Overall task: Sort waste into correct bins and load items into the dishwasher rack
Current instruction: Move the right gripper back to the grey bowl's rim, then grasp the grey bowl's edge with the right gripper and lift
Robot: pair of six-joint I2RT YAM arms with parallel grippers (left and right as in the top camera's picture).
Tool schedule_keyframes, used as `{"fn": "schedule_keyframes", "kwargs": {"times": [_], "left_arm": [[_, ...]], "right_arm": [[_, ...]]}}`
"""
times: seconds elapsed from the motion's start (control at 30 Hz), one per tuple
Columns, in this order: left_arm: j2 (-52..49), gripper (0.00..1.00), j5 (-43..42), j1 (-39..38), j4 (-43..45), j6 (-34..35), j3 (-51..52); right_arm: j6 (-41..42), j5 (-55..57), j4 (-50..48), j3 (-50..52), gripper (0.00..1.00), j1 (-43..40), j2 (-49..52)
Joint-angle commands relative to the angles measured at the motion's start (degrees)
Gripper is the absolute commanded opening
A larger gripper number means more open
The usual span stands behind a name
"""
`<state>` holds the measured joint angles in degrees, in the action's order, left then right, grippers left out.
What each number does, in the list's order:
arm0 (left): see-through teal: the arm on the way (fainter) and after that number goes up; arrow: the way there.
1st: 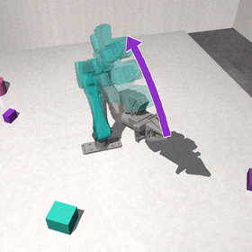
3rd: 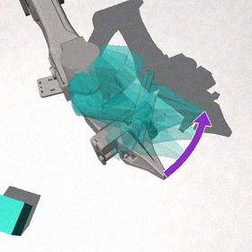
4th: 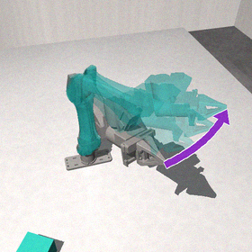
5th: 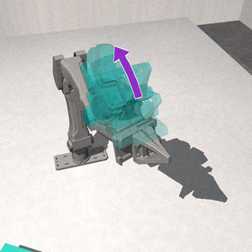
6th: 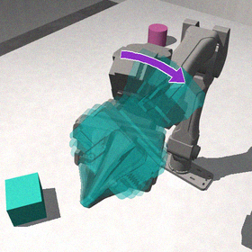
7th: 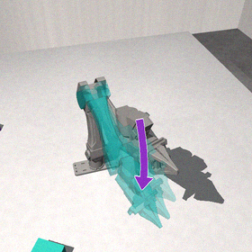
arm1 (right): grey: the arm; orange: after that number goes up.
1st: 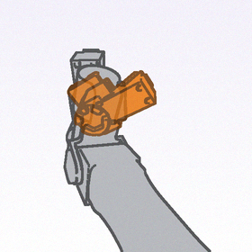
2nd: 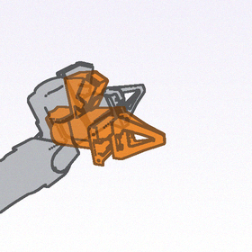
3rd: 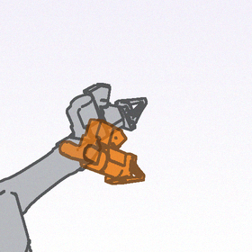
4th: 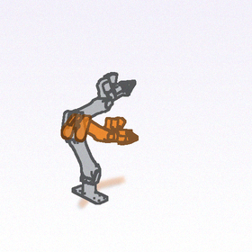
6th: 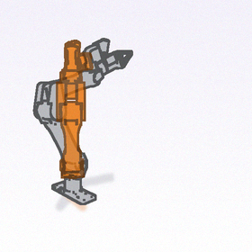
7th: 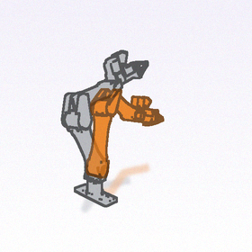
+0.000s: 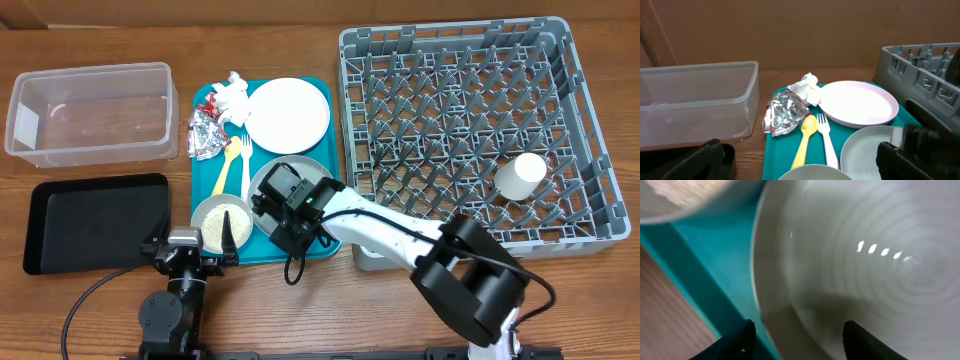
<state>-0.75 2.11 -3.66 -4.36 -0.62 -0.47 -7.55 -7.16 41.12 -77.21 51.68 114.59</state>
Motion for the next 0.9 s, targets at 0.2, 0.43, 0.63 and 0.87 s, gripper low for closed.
{"fn": "schedule_keyframes", "kwargs": {"times": [0.2,0.43,0.63,0.87], "left_arm": [[0.44,1.00,-0.26,0.17,0.13,-0.50,0.20],[0.44,1.00,-0.26,0.17,0.13,-0.50,0.20],[0.44,1.00,-0.26,0.17,0.13,-0.50,0.20],[0.44,1.00,-0.26,0.17,0.13,-0.52,0.20]], "right_arm": [[-0.17,0.24,-1.68,0.33,0.43,-0.76,1.81],[-0.17,2.08,-1.42,0.31,0.34,-1.07,1.79],[-0.15,6.34,-0.09,0.22,0.27,-1.07,1.79],[-0.24,7.17,0.15,0.22,0.15,-1.07,1.49]]}}
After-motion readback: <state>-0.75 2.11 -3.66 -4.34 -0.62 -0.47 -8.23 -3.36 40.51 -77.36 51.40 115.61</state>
